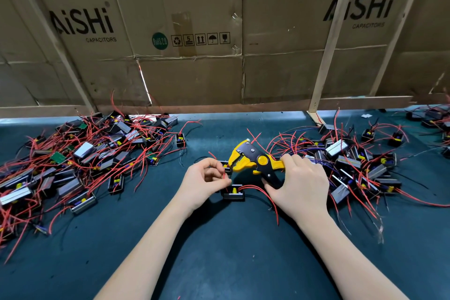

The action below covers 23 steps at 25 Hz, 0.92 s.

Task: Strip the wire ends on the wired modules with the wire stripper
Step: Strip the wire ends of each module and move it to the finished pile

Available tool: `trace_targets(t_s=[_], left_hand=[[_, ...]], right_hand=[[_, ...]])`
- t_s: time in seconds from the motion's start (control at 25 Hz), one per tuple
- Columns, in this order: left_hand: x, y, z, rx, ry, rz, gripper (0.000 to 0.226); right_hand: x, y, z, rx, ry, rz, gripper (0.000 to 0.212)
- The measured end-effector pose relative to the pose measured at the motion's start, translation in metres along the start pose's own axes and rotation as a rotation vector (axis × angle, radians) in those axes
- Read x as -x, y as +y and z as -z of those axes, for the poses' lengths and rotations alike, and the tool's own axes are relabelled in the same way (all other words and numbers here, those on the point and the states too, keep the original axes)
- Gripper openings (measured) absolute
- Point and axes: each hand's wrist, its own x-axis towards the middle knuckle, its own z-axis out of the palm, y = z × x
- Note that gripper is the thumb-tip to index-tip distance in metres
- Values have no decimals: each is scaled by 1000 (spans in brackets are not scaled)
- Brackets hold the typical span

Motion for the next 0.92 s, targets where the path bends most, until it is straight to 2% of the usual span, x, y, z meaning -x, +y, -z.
trace_targets(t_s=[0.64,0.92], left_hand=[[1,1,0,-18,-2,11,24],[0,0,2,-21,1,19,24]], right_hand=[[-3,5,3,-41,-23,0,47],[-4,4,5,-7,-161,-65,41]])
